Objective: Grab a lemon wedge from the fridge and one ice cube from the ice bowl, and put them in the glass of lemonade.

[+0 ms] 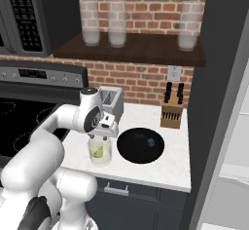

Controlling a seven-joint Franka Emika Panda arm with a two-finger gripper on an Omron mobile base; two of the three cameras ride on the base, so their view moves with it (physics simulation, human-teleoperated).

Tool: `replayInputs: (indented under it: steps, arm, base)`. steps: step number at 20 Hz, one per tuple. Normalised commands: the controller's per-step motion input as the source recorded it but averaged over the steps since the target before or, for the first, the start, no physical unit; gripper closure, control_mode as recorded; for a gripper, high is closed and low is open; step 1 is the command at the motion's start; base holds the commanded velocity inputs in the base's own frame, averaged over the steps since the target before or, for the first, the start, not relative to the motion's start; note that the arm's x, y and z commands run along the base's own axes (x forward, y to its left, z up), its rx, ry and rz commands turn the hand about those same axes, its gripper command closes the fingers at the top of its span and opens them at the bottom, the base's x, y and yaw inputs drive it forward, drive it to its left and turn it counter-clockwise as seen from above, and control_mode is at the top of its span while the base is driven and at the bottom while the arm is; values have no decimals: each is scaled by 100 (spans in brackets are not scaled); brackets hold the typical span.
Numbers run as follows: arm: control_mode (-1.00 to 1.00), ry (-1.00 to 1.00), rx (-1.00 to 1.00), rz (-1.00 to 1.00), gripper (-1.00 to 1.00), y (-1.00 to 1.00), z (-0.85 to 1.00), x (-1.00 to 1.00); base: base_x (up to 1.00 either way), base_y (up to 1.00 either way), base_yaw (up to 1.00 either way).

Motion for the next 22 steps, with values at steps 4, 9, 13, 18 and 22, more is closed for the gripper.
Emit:
replayInputs:
  steps: [4,9,13,18,22]
  arm:
    - [-100,0,0,0,-100,0,0,0]
    - [-100,0,0,0,-100,0,0,0]
    - [-100,0,0,0,-100,0,0,0]
    - [-100,0,0,0,-100,0,31,-2]
    - [-100,0,0,0,-100,0,49,-4]
  base:
    - [0,0,0]
    - [0,0,0]
    - [0,0,0]
    - [0,0,0]
    - [0,0,0]
